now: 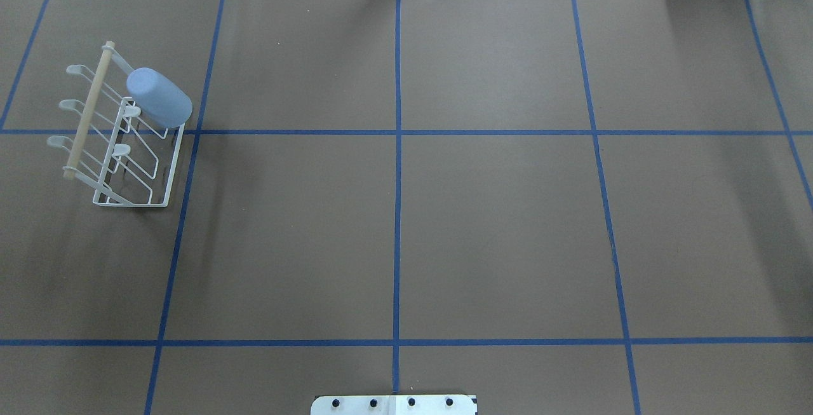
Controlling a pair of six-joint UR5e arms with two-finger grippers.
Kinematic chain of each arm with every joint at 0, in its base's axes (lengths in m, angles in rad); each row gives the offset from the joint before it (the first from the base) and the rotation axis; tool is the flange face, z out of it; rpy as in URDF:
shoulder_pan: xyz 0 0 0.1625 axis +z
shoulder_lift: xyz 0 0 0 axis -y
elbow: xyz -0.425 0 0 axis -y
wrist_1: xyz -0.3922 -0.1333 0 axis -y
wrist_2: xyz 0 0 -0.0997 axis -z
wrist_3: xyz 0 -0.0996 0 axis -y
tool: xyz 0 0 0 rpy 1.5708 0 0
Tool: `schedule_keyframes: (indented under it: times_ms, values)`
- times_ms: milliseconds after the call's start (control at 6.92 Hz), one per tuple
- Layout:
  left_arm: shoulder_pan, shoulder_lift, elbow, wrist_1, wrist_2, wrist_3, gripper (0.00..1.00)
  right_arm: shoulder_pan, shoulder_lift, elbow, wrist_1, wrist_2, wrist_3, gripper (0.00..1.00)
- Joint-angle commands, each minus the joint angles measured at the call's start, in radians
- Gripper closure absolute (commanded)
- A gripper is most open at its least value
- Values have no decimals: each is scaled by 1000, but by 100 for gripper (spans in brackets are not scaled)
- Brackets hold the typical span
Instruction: Hang cup on cup holder
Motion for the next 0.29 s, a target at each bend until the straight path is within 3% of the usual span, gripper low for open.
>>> schedule_keyframes:
  times_ms: [0,145]
  values:
    - [0,0,0,0,0,0,2,0,-1,0,0,0,0,0]
    - [0,0,2,0,0,0,2,0,-1,-1,-2,-1,0,0]
